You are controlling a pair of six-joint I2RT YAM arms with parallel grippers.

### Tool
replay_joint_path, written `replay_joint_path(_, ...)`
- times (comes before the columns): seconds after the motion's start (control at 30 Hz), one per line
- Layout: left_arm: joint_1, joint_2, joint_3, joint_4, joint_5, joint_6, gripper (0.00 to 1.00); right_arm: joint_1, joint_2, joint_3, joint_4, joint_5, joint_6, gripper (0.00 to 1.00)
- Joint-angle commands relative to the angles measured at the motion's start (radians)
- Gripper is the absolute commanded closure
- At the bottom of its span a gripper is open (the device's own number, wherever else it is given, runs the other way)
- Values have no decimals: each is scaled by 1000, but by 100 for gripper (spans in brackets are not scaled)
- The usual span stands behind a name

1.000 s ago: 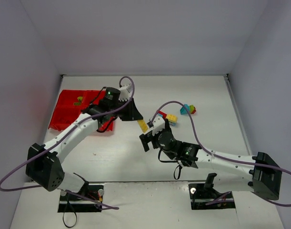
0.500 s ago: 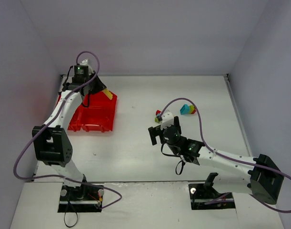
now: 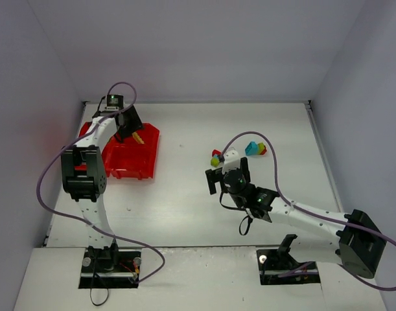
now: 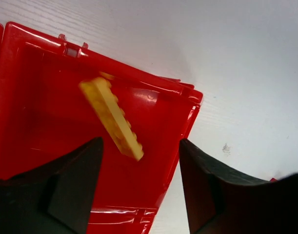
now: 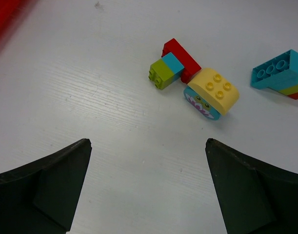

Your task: Sort the legos into containers by color

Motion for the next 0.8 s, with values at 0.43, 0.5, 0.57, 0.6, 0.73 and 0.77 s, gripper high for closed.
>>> replay_joint_path(0.43,-113,-502,-37,-60,-38,92,29,-272,211,178,-130,-28,177,2)
replay_joint_path(0.5,-175,-561,-94,-77,-65,120,29,-286,245,200,-130,-39,157,4)
replay_joint_path(0.57,-216,-636,-152,-94,-65,157,29,-301,262,215,-130,-45,114,8)
replay_joint_path(0.6,-245,-660,-177,-97,-58,172,29,-304,280,224,-130,-60,97,11)
replay_joint_path(0.73,-273,-782,-303,-97,-4,218,29,-315,328,287,-130,-118,-50,14)
replay_joint_path(0.77,-274,-799,-327,-88,1,229,29,-318,348,298,-132,-129,-77,13)
